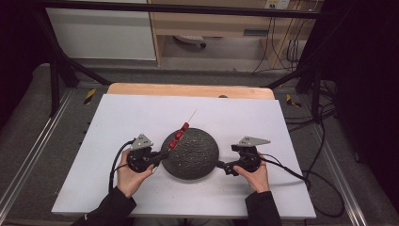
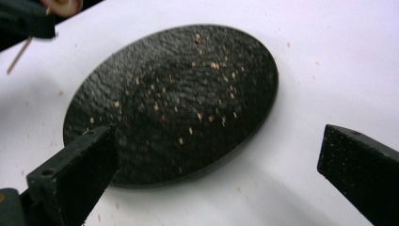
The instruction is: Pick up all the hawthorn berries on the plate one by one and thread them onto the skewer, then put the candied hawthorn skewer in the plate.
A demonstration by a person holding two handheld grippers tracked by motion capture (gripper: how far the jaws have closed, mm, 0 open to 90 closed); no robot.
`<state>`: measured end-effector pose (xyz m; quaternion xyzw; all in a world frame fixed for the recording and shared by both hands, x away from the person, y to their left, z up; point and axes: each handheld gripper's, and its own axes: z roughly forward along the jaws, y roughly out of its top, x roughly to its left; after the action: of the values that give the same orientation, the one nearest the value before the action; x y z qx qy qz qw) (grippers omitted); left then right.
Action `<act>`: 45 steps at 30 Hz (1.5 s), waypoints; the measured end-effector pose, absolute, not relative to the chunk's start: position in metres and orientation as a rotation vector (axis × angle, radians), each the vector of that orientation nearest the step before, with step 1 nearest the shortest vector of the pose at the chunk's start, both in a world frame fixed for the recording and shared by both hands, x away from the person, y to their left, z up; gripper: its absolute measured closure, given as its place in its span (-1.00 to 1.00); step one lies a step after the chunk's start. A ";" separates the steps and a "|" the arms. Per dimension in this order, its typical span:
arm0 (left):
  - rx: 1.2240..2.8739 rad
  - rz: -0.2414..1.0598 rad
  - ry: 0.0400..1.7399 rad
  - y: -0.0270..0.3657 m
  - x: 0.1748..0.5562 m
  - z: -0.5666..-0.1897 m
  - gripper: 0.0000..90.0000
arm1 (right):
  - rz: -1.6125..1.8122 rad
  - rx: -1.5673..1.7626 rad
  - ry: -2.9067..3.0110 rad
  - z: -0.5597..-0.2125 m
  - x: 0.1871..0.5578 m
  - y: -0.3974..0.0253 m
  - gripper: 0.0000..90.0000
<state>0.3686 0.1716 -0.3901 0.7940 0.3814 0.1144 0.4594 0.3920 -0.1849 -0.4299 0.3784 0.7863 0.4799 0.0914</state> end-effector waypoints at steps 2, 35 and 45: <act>1.970 0.280 0.934 0.170 0.371 -0.389 0.97 | 1.424 1.111 2.343 -0.434 0.389 -0.192 -0.99; 2.289 0.286 0.952 0.135 0.410 -0.399 0.97 | 1.303 1.154 2.377 -0.456 0.364 -0.238 -0.99; 2.369 0.281 0.953 0.125 0.408 -0.415 0.97 | 1.308 1.154 2.370 -0.456 0.364 -0.240 -0.99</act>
<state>0.4075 0.1248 -0.4152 0.8847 0.3558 0.1050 0.2824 0.3644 -0.2398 -0.4562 0.3901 0.8014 0.4425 0.0993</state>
